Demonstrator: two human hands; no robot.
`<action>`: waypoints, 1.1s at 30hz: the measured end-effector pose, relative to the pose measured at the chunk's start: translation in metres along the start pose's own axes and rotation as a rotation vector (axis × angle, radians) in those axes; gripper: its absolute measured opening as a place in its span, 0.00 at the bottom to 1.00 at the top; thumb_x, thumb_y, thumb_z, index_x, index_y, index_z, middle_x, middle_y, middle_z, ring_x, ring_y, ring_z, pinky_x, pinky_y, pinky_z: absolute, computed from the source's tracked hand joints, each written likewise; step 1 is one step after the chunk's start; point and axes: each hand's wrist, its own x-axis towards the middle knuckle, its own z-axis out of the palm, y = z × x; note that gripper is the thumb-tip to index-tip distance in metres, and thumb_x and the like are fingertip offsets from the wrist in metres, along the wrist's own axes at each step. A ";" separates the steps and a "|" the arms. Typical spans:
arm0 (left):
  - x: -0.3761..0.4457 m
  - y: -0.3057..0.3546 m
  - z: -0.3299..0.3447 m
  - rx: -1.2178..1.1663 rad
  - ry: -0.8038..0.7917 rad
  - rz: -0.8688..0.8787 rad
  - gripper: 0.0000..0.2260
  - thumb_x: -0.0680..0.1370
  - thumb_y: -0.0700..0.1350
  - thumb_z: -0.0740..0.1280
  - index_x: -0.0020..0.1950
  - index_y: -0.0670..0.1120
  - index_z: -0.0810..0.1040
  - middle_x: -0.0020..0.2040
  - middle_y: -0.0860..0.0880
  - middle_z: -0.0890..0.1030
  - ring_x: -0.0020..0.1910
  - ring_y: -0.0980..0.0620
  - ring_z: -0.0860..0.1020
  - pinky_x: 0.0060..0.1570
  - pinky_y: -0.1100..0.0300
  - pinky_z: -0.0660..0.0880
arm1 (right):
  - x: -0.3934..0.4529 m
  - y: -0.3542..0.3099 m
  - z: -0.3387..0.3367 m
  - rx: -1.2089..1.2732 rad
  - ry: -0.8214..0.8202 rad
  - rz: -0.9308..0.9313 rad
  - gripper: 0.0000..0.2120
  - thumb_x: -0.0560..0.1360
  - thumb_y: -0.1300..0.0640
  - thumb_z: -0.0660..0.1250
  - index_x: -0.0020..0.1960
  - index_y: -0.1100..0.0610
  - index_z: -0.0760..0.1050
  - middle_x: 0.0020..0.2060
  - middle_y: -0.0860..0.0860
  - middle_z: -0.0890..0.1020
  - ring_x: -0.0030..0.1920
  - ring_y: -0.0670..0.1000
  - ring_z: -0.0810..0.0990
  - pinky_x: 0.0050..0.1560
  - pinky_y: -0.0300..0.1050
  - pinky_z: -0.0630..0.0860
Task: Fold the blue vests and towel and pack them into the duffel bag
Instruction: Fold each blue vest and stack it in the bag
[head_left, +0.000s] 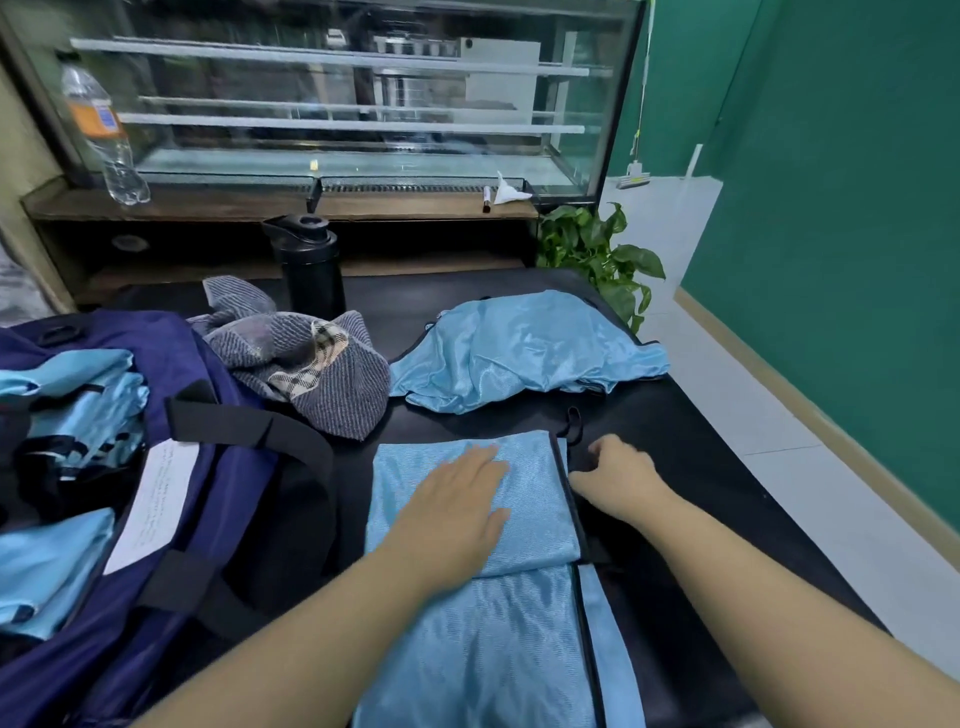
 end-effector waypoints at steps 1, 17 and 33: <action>0.005 0.007 0.006 -0.003 -0.017 -0.010 0.24 0.83 0.52 0.51 0.78 0.50 0.49 0.78 0.54 0.46 0.77 0.55 0.43 0.75 0.56 0.41 | 0.006 0.001 0.001 0.048 -0.054 0.018 0.21 0.73 0.49 0.66 0.64 0.55 0.71 0.61 0.52 0.75 0.64 0.56 0.70 0.61 0.49 0.71; 0.015 0.006 0.039 0.085 -0.078 0.024 0.26 0.76 0.65 0.38 0.74 0.67 0.42 0.78 0.57 0.38 0.75 0.51 0.33 0.73 0.47 0.33 | 0.028 0.037 -0.006 -0.167 0.282 -0.294 0.12 0.81 0.52 0.59 0.55 0.51 0.80 0.51 0.51 0.83 0.52 0.56 0.77 0.49 0.49 0.73; 0.024 -0.003 0.036 -0.465 0.121 0.012 0.21 0.81 0.40 0.55 0.74 0.49 0.64 0.75 0.55 0.62 0.77 0.52 0.51 0.76 0.54 0.44 | 0.005 -0.085 0.005 -0.520 -0.012 -0.535 0.15 0.76 0.64 0.60 0.62 0.59 0.72 0.59 0.56 0.77 0.60 0.57 0.75 0.56 0.49 0.71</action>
